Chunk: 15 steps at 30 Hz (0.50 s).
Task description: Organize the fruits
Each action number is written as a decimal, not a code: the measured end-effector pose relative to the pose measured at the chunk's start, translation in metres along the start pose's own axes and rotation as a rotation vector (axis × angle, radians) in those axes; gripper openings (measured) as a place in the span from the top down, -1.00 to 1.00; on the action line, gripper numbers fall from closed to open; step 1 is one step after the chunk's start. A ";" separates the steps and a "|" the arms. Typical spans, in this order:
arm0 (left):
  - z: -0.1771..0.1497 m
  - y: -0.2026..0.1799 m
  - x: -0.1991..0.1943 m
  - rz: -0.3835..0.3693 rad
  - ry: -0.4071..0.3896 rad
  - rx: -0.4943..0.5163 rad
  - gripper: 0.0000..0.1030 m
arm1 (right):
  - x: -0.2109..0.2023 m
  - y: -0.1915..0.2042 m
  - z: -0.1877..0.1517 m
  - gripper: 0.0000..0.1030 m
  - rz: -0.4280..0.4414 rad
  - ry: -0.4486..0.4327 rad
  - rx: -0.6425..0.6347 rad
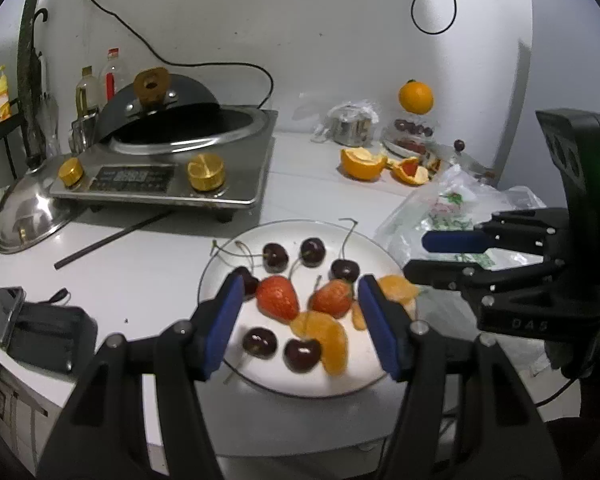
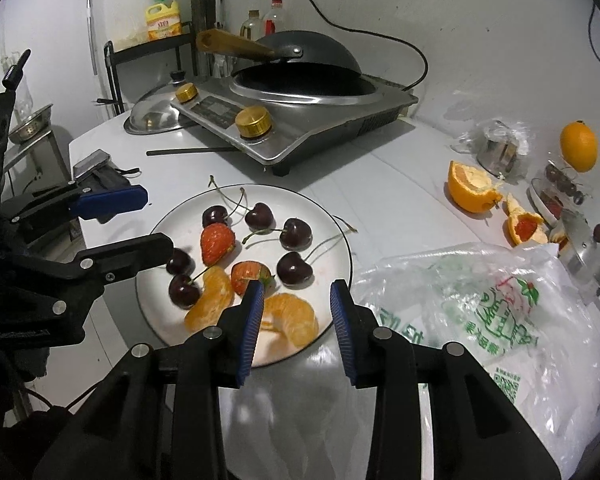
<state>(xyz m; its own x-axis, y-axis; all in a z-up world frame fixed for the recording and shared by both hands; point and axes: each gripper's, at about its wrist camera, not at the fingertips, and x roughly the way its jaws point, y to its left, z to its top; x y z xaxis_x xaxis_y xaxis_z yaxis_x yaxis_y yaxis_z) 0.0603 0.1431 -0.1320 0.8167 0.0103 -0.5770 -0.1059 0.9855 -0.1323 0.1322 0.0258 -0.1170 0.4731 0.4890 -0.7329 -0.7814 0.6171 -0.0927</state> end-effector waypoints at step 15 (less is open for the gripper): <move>-0.009 -0.029 -0.039 -0.023 -0.019 0.015 -0.19 | -0.051 0.006 -0.025 0.29 -0.022 -0.060 0.027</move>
<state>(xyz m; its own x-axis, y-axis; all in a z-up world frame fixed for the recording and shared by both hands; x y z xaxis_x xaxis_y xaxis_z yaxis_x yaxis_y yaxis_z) 0.0264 0.1123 -0.1128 0.8295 -0.0094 -0.5585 -0.0786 0.9879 -0.1334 0.0934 -0.0103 -0.0970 0.5143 0.5109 -0.6889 -0.7598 0.6439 -0.0897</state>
